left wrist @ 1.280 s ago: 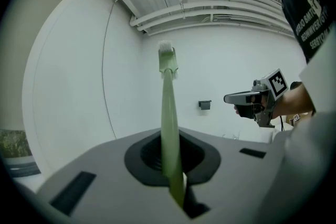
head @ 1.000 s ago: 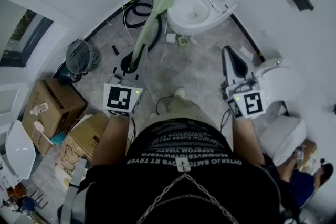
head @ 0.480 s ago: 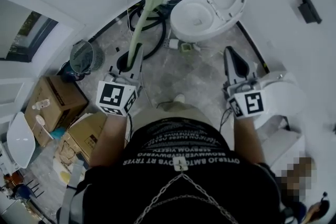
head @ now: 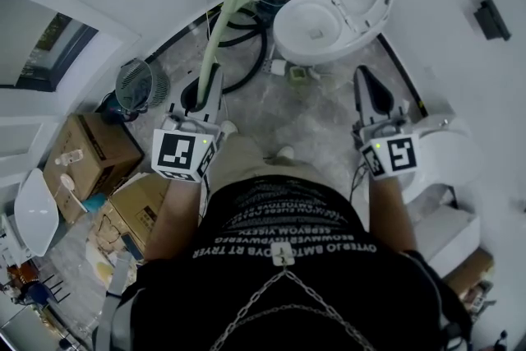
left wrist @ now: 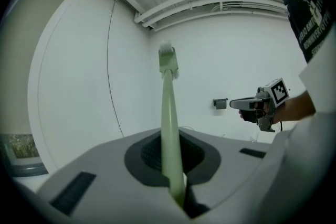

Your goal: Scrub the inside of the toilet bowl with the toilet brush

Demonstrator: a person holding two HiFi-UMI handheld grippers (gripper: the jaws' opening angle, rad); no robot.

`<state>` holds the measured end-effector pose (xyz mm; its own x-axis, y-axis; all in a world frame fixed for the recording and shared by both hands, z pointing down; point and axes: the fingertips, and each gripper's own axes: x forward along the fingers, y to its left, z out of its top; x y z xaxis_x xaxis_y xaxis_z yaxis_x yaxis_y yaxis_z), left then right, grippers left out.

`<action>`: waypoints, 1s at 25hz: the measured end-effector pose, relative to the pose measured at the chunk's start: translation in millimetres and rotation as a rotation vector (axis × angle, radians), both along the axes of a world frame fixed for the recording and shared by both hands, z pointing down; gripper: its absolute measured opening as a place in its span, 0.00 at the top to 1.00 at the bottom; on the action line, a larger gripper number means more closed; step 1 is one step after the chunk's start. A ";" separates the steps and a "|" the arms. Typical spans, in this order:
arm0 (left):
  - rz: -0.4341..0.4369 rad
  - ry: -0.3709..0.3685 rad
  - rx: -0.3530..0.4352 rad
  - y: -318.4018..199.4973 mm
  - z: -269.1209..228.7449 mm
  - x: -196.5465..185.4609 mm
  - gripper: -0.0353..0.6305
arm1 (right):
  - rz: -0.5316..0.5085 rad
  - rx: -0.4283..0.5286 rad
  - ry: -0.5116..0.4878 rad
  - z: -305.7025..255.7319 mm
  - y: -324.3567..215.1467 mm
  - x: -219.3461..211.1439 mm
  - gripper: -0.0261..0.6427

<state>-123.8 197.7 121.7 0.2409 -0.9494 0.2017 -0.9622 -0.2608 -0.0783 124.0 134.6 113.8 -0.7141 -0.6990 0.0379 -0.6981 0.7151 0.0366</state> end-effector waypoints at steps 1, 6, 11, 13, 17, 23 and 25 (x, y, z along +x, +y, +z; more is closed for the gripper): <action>-0.004 0.005 0.006 -0.5 -1.5 -2.3 0.94 | 0.001 -0.001 -0.005 -0.7 -0.1 -1.6 0.96; 0.026 0.007 0.027 -16.3 -7.9 -9.2 0.94 | 0.026 0.000 -0.013 -1.8 -4.9 -7.0 0.96; 0.118 0.029 0.023 -39.6 -5.4 -5.4 0.94 | 0.060 0.006 -0.016 1.0 -15.0 -13.6 0.96; 0.150 0.044 0.024 -49.8 -5.9 -2.7 0.95 | 0.062 0.013 -0.008 -0.2 -20.7 -18.7 0.96; 0.166 0.020 0.031 -71.6 -7.0 -8.0 0.94 | 0.088 0.020 -0.011 -3.9 -40.1 -27.0 0.96; 0.190 0.038 0.020 -103.2 -6.3 -24.1 0.94 | 0.115 0.017 -0.009 -5.3 -63.0 -42.7 0.96; 0.200 0.028 0.014 -110.9 -3.9 -27.7 0.94 | 0.130 0.010 -0.013 -2.6 -70.3 -45.7 0.96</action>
